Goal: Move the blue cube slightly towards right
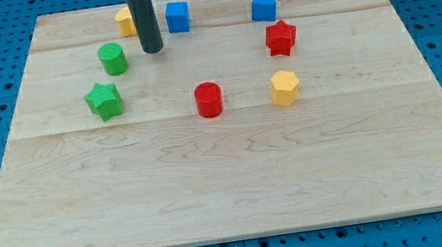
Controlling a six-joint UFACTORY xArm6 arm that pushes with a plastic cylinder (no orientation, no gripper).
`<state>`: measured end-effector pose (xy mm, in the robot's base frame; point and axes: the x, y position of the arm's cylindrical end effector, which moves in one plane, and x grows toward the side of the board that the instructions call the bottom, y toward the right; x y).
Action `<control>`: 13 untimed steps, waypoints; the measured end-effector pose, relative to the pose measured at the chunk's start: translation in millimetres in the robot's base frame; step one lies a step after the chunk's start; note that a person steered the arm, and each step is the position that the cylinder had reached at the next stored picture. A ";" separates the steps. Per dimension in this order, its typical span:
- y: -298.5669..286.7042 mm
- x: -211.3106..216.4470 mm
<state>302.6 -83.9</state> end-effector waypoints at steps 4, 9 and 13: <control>-4.9 -75.5; 16.7 -72.3; 35.2 -42.3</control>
<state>260.3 -48.8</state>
